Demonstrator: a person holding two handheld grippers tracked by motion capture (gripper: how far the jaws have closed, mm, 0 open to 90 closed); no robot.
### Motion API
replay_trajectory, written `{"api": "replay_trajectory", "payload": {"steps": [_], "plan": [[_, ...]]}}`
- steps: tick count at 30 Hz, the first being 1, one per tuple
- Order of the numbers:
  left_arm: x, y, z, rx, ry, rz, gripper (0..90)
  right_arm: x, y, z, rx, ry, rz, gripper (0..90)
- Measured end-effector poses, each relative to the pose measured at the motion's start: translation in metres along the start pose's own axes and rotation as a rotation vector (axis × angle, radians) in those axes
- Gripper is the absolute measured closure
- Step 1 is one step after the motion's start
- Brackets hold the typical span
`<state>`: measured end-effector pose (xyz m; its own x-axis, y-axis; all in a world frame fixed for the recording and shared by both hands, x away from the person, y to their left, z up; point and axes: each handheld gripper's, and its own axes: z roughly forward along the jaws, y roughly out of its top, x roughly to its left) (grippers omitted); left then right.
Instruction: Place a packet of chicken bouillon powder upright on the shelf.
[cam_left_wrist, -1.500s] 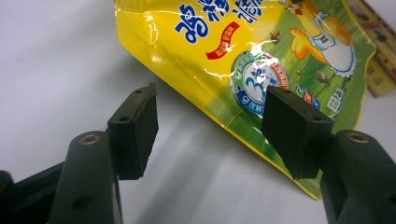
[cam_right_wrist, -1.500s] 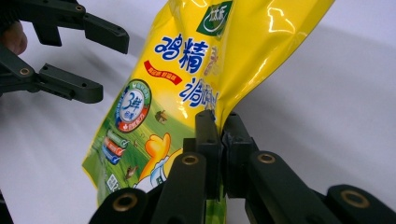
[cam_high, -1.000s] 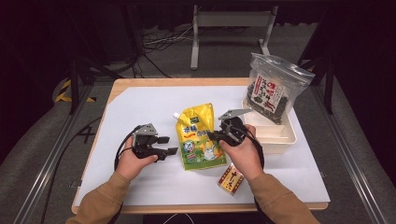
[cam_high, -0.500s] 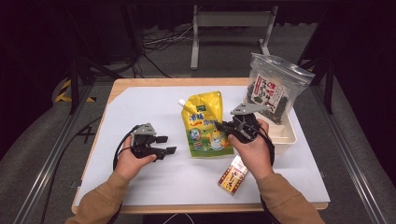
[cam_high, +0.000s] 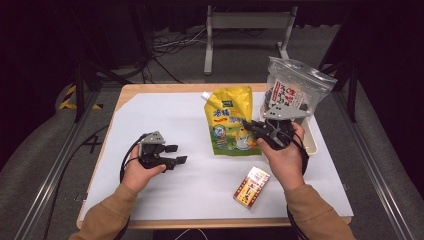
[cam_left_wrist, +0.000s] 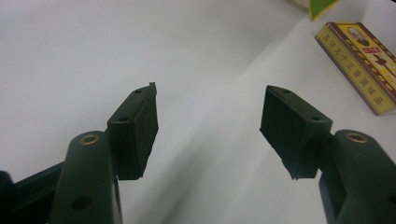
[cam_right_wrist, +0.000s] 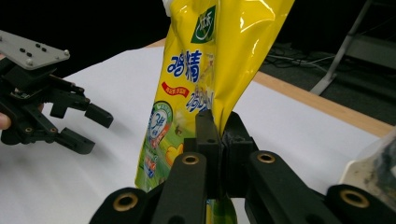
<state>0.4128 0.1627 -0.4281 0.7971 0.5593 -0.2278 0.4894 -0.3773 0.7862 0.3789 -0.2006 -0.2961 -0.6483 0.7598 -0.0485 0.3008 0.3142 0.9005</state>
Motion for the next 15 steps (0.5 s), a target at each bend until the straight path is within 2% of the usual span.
{"api": "replay_trajectory", "payload": {"steps": [15], "plan": [[0.002, -0.004, -0.007, -0.012, 0.027, -0.013, 37.4, -0.029, 0.007, -0.031, -0.092, -0.088, -0.051, 87.6]]}}
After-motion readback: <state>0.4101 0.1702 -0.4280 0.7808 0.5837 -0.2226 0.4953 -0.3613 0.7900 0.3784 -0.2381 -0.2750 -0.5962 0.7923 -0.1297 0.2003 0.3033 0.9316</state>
